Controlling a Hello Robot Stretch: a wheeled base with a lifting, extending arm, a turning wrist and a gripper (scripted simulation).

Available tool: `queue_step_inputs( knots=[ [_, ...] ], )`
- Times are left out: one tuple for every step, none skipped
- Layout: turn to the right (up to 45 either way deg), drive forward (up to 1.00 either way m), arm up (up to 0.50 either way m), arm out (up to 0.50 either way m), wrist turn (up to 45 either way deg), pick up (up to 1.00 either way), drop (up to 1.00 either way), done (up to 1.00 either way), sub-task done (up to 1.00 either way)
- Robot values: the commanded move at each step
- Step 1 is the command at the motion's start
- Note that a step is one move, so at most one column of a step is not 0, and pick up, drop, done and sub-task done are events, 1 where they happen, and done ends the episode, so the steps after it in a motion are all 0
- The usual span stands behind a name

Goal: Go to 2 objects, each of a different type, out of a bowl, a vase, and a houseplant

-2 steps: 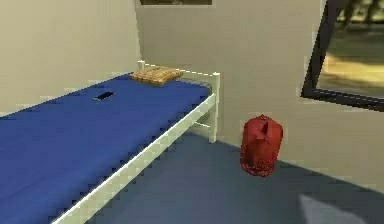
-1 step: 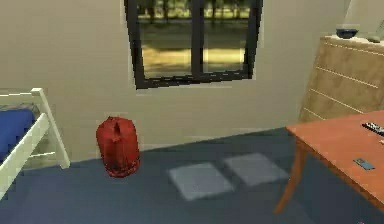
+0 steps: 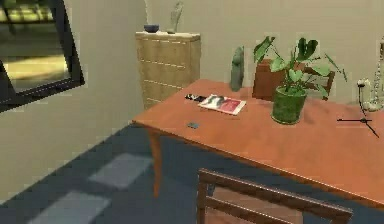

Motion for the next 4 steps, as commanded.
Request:
queue_step_inputs(
  knots=[
    [24.0,0.0,0.0,0.0,0.0,0.0,0.0,0.0,0.0],
    [0.0,0.0,0.0,0.0,0.0,0.0,0.0,0.0,1.0],
    [-45.0,0.0,0.0,0.0,0.0,0.0,0.0,0.0,0.0],
    [-12.0,0.0,0.0,0.0,0.0,0.0,0.0,0.0,0.0]
  ],
)
